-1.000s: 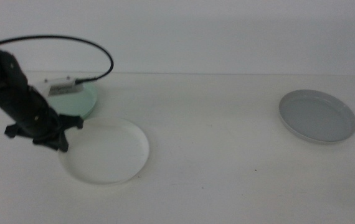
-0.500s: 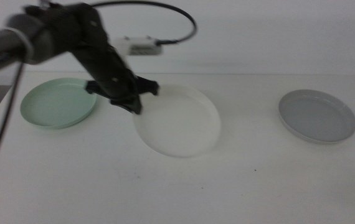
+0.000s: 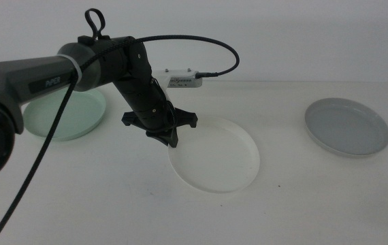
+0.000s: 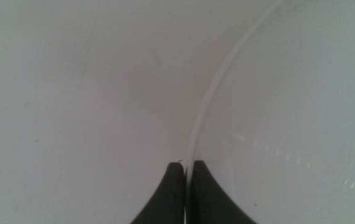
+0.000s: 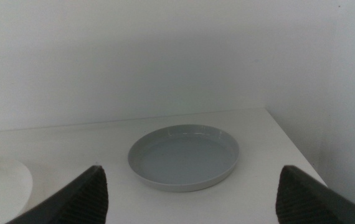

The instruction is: Stack the three bowls on top of each other.

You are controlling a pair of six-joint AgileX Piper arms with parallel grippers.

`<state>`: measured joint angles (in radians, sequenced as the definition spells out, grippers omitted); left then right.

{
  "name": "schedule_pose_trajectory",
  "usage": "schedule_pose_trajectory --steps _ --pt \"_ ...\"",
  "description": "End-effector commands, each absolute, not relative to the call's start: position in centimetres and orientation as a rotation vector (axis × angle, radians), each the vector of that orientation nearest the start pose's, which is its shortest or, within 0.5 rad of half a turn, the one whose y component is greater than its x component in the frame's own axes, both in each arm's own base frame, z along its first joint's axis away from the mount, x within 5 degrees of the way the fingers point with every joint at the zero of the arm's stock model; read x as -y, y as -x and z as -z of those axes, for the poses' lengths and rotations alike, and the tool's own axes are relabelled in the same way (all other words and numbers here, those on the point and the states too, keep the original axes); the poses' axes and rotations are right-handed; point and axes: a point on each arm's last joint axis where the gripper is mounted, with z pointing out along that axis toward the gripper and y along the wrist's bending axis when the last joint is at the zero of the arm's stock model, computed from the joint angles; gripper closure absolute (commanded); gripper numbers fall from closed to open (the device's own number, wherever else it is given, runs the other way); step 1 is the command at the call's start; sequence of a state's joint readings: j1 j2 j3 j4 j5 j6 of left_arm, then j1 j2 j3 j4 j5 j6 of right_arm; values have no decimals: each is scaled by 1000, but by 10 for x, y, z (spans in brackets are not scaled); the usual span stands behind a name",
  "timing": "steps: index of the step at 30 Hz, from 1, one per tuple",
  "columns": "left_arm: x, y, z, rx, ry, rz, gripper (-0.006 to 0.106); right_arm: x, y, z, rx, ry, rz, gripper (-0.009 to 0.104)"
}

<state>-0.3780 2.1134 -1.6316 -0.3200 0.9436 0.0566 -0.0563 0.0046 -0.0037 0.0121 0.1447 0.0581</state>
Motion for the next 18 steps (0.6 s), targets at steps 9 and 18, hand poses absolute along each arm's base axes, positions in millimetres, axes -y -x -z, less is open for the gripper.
schedule_pose_trajectory --steps 9,18 --pt "188 -406 -171 -2893 -401 481 101 3 -56 -201 -1613 -93 3 2" --pt "189 -408 -171 -2874 -396 489 76 3 -56 -201 -1613 -93 3 2"
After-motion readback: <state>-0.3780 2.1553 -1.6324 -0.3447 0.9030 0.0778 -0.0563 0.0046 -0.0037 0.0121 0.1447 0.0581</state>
